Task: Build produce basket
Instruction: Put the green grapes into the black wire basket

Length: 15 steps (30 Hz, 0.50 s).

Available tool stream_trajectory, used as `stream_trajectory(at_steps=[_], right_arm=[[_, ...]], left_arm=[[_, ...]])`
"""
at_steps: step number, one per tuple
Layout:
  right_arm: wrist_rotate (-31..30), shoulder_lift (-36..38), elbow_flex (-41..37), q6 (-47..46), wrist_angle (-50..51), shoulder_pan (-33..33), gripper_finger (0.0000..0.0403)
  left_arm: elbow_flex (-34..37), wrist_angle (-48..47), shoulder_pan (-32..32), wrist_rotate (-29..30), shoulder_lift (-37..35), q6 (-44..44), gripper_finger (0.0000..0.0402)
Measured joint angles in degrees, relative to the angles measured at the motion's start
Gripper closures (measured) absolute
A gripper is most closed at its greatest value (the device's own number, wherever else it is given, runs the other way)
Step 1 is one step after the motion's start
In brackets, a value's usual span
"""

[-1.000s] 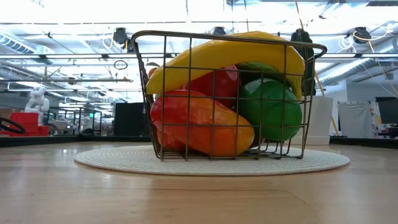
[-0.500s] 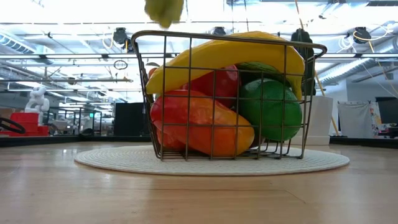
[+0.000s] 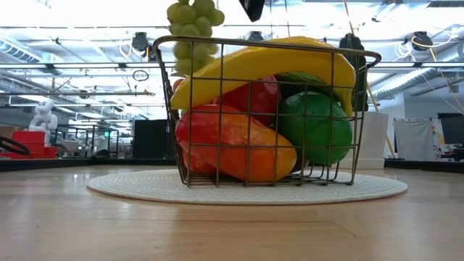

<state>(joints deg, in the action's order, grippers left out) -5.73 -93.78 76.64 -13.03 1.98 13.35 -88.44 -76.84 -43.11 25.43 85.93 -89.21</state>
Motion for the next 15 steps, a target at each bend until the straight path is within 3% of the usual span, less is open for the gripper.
stream_trajectory(at_steps=[15], right_arm=[[-0.24,0.02,-5.77,-6.04,-1.77,-2.23,0.0394]], left_arm=[[0.00,-1.40,0.00,0.11,0.00,-0.09,0.0309]])
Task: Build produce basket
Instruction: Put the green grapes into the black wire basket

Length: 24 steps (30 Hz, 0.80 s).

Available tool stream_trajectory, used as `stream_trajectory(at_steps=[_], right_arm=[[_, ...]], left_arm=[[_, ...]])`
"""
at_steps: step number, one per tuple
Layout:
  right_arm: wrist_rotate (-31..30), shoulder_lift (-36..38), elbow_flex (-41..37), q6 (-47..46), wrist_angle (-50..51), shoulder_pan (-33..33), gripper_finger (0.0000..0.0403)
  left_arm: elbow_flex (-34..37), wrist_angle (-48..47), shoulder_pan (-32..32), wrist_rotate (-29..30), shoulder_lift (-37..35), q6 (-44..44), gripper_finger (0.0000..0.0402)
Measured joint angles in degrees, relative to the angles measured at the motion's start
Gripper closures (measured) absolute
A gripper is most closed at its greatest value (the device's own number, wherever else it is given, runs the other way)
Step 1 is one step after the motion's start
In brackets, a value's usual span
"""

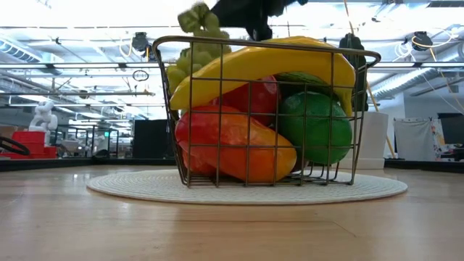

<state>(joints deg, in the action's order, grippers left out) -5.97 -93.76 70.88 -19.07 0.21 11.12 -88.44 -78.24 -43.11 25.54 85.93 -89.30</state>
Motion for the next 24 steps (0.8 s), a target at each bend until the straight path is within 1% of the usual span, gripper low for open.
stream_trajectory(at_steps=[4,11,16,20,24], right_arm=[[0.01,0.00,-0.66,0.07,0.01,-1.63,0.0363],[0.01,0.05,-0.66,0.58,0.06,-4.70,0.0276],[0.01,2.11,-0.66,0.33,2.74,-6.26,0.0223],[0.05,4.30,-0.66,0.86,5.61,-7.55,0.0195],[0.03,7.28,-0.66,2.44,9.29,-9.07,0.0178]], left_arm=[[0.00,-0.37,0.00,0.04,0.00,-0.84,0.0309],[0.00,-2.40,0.52,0.07,0.00,-1.94,0.0309],[0.01,-2.63,2.01,0.11,0.00,-0.83,0.0309],[0.02,-2.51,4.06,0.13,0.00,1.54,0.0309],[0.02,-2.51,6.89,0.13,0.00,5.60,0.0309]])
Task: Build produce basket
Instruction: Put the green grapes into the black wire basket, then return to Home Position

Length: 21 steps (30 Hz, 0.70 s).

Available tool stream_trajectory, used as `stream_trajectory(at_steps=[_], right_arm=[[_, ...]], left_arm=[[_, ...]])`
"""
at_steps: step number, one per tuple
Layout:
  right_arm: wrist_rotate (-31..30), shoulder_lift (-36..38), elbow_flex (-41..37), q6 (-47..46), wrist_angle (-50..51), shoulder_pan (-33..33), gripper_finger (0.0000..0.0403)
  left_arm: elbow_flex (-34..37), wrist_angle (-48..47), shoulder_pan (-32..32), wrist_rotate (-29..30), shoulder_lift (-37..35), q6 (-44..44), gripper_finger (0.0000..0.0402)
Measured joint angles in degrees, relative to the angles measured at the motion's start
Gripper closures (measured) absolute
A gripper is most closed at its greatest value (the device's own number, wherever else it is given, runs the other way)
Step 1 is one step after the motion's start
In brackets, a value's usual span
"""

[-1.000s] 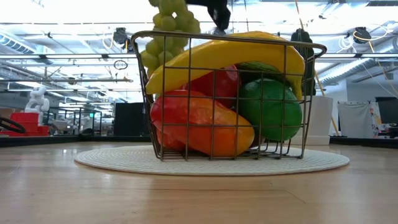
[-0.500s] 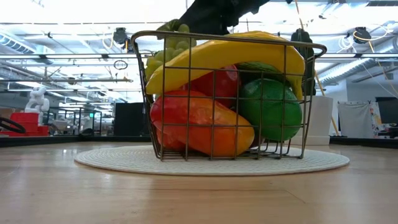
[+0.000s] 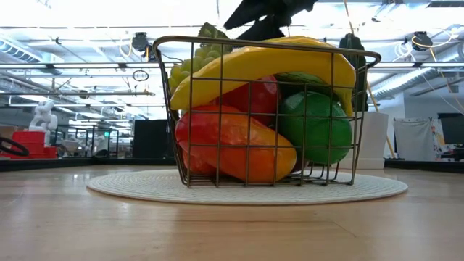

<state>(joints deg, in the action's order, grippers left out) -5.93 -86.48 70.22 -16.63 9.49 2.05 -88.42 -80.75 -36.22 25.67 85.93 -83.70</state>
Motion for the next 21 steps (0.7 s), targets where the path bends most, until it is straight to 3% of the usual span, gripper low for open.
stream_trajectory(at_steps=[6,12,21], right_arm=[[0.01,6.90,0.00,2.52,4.81,-2.48,0.0176],[0.02,15.63,0.00,9.32,5.90,-4.19,0.0193],[0.17,25.75,0.00,16.71,5.93,-6.65,0.0268]], left_arm=[[0.00,0.25,6.03,-0.02,-0.13,9.54,0.0309],[0.00,4.12,14.79,-2.59,-0.13,25.79,0.0309],[-0.03,17.29,29.55,-12.09,-0.13,51.83,0.0309]])
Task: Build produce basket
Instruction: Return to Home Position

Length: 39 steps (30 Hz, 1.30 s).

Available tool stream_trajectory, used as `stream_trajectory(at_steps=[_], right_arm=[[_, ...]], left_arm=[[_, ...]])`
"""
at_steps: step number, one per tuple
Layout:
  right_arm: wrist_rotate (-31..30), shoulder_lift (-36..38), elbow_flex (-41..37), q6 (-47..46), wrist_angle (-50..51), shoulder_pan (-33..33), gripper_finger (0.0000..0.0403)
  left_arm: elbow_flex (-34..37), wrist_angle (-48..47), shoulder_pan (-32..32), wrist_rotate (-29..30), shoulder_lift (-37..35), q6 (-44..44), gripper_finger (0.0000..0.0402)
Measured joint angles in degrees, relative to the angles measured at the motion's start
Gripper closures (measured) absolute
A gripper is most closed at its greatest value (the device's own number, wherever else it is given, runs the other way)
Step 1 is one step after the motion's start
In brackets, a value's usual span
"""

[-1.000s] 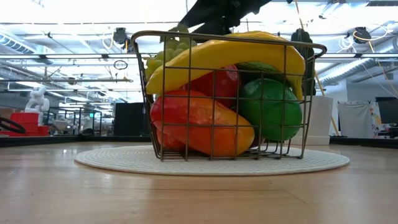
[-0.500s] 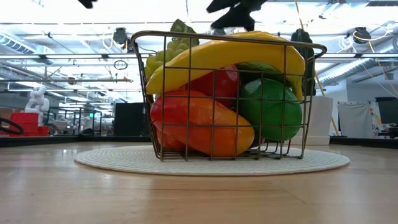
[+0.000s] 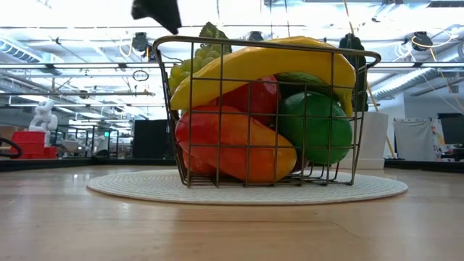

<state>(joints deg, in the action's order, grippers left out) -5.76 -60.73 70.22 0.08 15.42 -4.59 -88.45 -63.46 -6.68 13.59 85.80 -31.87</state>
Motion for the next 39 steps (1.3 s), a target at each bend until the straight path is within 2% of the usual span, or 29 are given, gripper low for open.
stream_trajectory(at_steps=[4,9,12,17,20,26,31,39], right_arm=[[0.00,2.96,0.00,1.29,-0.12,-1.29,0.0324],[2.02,5.01,0.00,3.96,-0.05,-2.27,0.0394],[4.31,5.67,-0.52,5.15,-0.42,-2.46,0.0394],[8.93,7.56,-2.84,5.15,-0.88,-2.45,0.0401],[9.07,9.16,-4.36,2.34,-1.03,-2.03,0.0402],[8.88,11.61,-7.73,0.00,-2.02,0.03,0.0402],[9.05,12.45,-11.69,-0.02,-6.50,2.27,0.0402],[8.77,14.07,-22.75,-2.02,-16.29,5.33,0.0403]], left_arm=[[-2.92,1.56,4.42,-5.25,0.00,8.13,0.0309],[-7.70,2.18,7.46,-5.77,-0.04,19.05,0.0309],[-10.57,1.83,8.63,-4.56,-0.04,26.41,0.0309],[-13.74,1.63,10.06,-4.10,-0.21,21.82,0.0309],[-13.27,2.41,10.22,-6.88,-2.44,23.21,0.0313],[-10.37,5.12,10.47,-8.19,-8.79,27.13,0.0391],[-5.10,5.54,9.43,-8.02,-16.51,23.66,0.0396],[11.05,10.40,2.55,-2.56,-28.85,19.50,0.0398]])
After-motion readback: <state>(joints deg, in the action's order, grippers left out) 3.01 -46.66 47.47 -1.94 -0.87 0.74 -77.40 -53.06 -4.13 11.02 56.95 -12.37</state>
